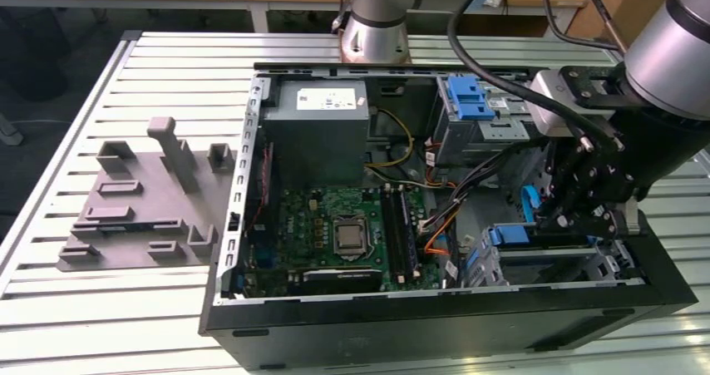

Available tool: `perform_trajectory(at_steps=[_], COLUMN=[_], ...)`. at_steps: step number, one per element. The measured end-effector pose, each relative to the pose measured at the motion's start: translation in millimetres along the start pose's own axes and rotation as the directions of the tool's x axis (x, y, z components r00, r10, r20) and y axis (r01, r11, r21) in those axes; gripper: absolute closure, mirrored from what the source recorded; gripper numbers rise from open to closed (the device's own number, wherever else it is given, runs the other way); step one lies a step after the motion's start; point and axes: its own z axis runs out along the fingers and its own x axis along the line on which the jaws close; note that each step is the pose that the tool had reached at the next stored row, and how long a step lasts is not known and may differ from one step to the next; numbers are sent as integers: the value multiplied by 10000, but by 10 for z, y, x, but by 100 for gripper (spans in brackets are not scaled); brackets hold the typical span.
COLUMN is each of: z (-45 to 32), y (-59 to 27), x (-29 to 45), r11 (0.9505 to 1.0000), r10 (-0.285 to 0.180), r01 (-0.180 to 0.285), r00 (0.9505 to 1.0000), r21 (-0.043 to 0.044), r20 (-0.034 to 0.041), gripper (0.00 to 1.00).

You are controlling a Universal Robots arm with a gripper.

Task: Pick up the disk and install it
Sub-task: 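Insert the second disk wire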

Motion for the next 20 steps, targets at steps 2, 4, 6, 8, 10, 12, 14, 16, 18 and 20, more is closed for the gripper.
perform_trajectory(at_steps=[2, 4, 6, 8, 10, 12, 14, 16, 18, 20], z=[0, 1, 0, 0, 0, 0, 0, 0, -1, 2], y=[0, 0, 0, 0, -1, -1, -1, -2, -10, -21], x=[1, 2, 5, 6, 7, 7, 8, 8, 8, 10], r11=[10000, 10000, 10000, 10000, 10000, 10000, 10000, 10000, 10000, 10000], r10=[-1, -1, 0, -1, -1, 0, -1, 0, -2, -1], r01=[1, 1, 0, 1, 1, 0, 1, 0, 2, 1], r00=[10000, 10000, 10000, 10000, 10000, 10000, 10000, 10000, 10000, 10000], r21=[-2, -2, -2, -2, -2, -2, -1, 0, -1, -1], r20=[21, 27, 26, 27, 27, 20, 10, 8, 7, 11], gripper=[76, 76, 84, 84, 84, 84, 84, 84, 84, 84])
